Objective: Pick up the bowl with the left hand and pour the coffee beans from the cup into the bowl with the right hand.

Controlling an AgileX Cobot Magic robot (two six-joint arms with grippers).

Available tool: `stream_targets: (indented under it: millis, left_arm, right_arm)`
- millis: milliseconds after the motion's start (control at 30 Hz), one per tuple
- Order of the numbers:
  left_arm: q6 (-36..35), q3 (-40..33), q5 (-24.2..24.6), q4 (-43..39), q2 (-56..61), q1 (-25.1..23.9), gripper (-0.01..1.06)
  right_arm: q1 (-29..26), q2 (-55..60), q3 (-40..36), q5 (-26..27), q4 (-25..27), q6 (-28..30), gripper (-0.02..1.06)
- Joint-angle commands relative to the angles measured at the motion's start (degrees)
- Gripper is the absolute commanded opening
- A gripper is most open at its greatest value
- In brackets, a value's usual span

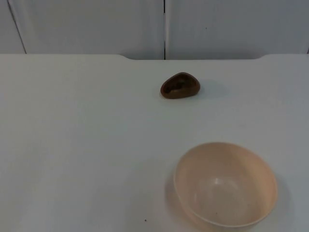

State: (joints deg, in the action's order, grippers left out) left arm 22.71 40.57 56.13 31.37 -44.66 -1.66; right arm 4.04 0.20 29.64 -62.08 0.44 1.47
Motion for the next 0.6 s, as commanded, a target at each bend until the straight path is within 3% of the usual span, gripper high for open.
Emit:
stream_targets:
  millis: [0,333,567]
  left_arm:
    - [0.52,0.34,-0.35,1.11,-0.99,0.23,1.05]
    - [1.64,0.34,-0.10,3.01,-5.67,0.50,1.04]
    - [1.64,0.42,-2.03,5.07,-8.59,4.73,1.00]
  right_arm:
    - [-0.30,-0.20,-0.05,0.25,-0.11,0.53,1.05]
    - [-0.30,-0.20,-0.05,0.25,-0.11,0.53,1.05]
    - [-0.30,-0.20,-0.05,0.25,-0.11,0.53,1.05]
